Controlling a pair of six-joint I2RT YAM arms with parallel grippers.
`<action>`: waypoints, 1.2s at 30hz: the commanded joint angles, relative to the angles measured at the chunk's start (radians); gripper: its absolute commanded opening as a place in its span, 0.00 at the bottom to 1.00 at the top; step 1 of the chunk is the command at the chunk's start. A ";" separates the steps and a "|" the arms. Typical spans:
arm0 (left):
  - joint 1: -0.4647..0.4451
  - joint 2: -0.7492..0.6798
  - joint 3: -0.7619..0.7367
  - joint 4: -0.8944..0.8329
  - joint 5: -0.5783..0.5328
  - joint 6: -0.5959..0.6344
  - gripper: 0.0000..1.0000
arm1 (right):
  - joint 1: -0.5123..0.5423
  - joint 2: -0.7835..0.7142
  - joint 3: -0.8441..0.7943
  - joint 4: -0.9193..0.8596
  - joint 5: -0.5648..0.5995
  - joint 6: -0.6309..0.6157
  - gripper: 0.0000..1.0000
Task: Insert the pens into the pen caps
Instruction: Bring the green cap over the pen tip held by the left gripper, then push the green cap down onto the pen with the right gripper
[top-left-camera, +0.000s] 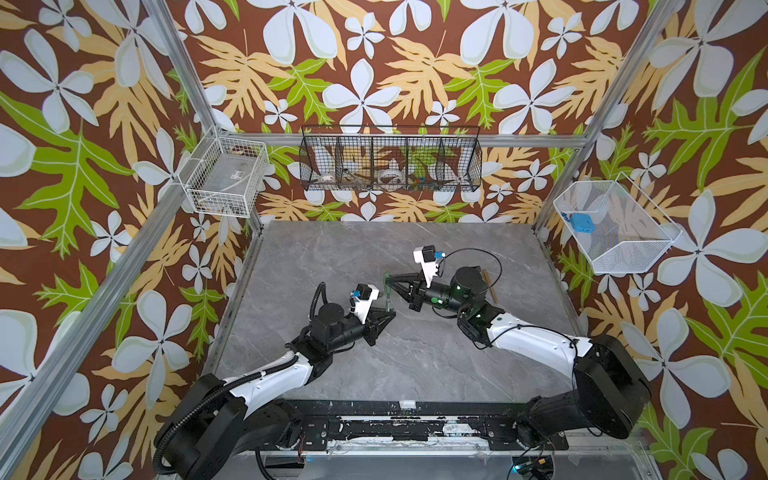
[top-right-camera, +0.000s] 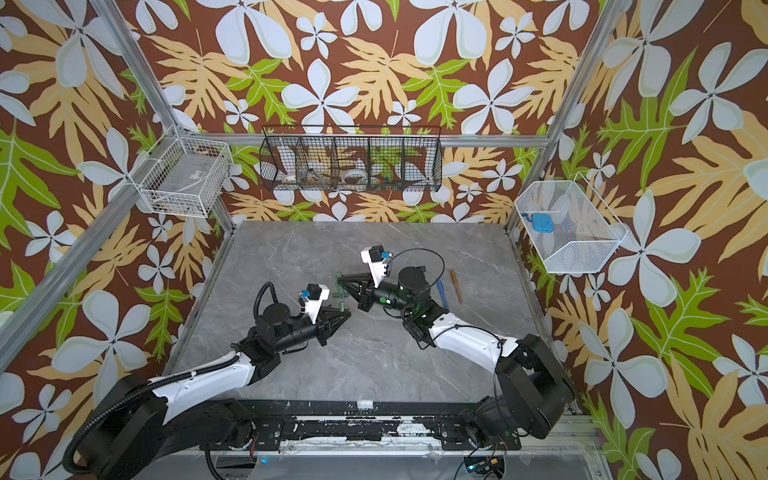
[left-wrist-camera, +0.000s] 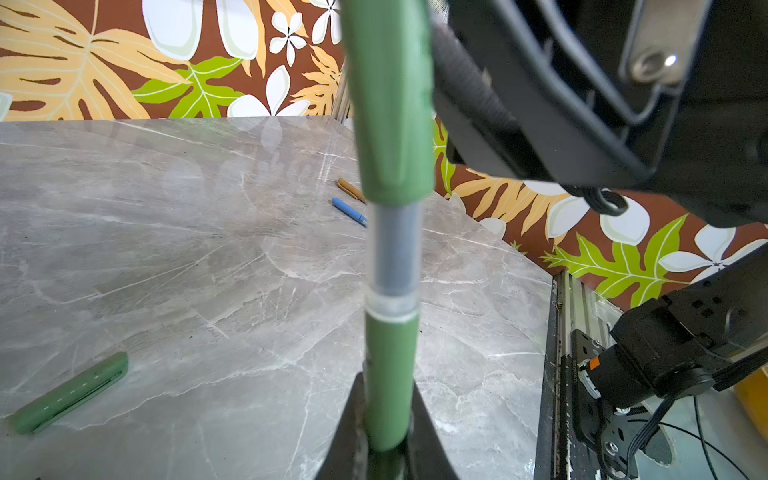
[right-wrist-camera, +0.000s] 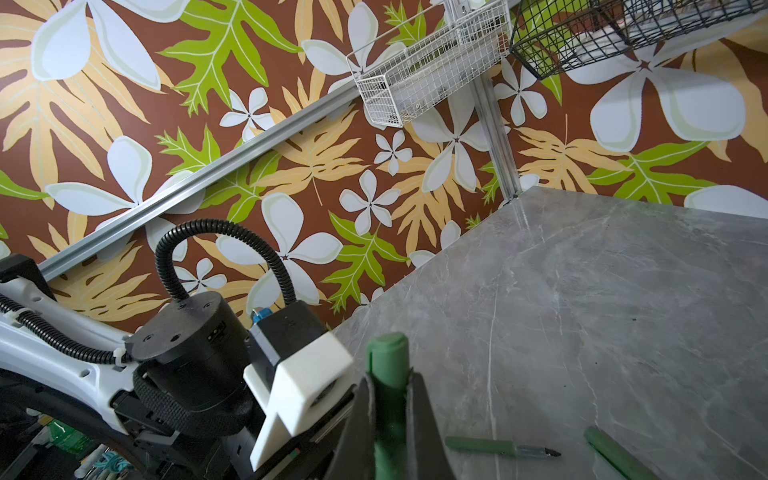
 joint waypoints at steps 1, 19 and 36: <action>-0.001 -0.010 -0.002 0.051 -0.021 0.005 0.00 | 0.005 -0.010 -0.006 -0.024 -0.014 -0.019 0.09; -0.001 -0.001 0.012 0.022 -0.028 0.024 0.00 | 0.008 -0.125 0.065 -0.313 0.047 -0.158 0.58; -0.001 -0.031 0.004 0.022 -0.027 0.022 0.00 | 0.007 0.000 0.267 -0.531 -0.019 -0.235 0.51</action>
